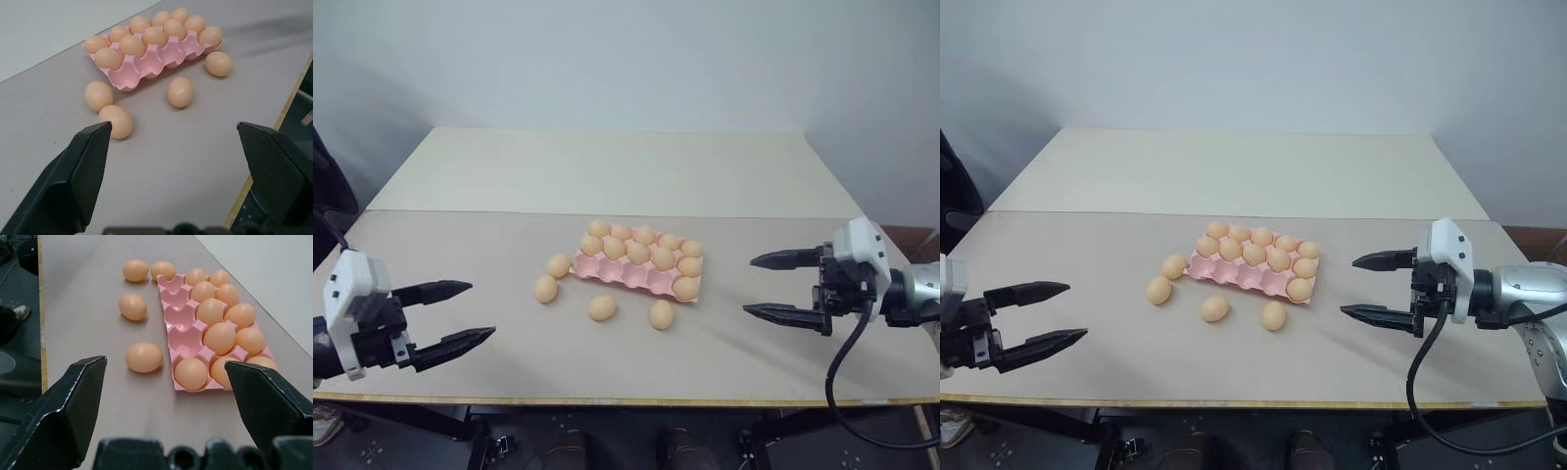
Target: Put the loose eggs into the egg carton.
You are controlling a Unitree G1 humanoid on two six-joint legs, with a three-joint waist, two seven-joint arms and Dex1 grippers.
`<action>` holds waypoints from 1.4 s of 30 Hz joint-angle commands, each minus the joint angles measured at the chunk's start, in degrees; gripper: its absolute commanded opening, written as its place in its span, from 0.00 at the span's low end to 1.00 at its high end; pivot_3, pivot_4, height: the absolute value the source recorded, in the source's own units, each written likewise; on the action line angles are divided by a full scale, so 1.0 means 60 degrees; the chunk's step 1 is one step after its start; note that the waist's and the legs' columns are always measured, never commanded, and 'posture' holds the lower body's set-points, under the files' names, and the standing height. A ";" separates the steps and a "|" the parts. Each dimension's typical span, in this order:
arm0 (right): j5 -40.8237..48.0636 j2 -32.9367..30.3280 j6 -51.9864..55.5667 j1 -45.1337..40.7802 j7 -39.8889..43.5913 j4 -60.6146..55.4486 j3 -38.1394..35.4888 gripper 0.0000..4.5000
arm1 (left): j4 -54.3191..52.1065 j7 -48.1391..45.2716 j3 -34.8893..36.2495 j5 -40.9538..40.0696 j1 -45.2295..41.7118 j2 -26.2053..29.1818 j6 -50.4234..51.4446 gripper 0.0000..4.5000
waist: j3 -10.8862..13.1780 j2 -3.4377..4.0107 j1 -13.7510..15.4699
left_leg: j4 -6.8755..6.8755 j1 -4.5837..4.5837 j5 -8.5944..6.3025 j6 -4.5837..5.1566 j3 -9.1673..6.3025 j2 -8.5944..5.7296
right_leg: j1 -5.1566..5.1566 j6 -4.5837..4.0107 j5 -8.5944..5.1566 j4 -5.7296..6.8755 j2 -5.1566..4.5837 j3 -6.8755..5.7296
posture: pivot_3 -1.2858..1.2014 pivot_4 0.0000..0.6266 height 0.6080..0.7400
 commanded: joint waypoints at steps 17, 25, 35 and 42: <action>-0.0103 -0.0079 -0.0458 -0.0072 0.0055 -0.0111 -0.0144 1.00 | -0.0069 -0.0019 -0.0035 -0.0248 -0.0314 0.0168 -0.0051 0.99 | 0.0000 0.0000 -0.0001 | 0.0000 0.0000 0.0000 0.0000 0.0001 0.0000 | 0.0000 0.0000 0.0000 0.0000 -0.0001 0.0000 | 0.52 0.24 1.00; -0.0679 0.0347 -0.0235 -0.0565 -0.0553 -0.1332 0.1205 1.00 | 0.0213 -0.0274 -0.0499 -0.0146 -0.0474 0.0372 -0.0131 0.99 | 0.0000 0.0000 -0.0033 | -0.0001 0.0000 0.0000 0.0000 0.0001 0.0003 | -0.0003 0.0000 0.0000 0.0000 0.0003 0.0001 | 0.52 0.24 1.00; -0.4782 0.2201 -0.1933 -0.2131 -0.1543 -0.0593 0.5653 1.00 | 0.0735 -0.0475 -0.1602 -0.0036 -0.1585 0.0650 -0.0321 0.99 | -0.0001 -0.0003 -0.0005 | -0.0001 -0.0012 0.0000 -0.0001 0.0001 0.0002 | -0.0013 -0.0001 0.0000 0.0000 0.0006 0.0000 | 0.52 0.24 1.00; -0.6191 0.2876 -0.2785 -0.2683 -0.1723 0.0666 0.6452 1.00 | 0.0676 -0.0542 -0.1578 0.0024 -0.1606 0.0644 -0.0322 0.99 | -0.0001 -0.0004 -0.0018 | 0.0000 -0.0035 -0.0002 -0.0002 0.0003 -0.0002 | -0.0025 0.0052 0.0032 -0.0007 0.0007 0.0000 | 0.52 0.24 1.00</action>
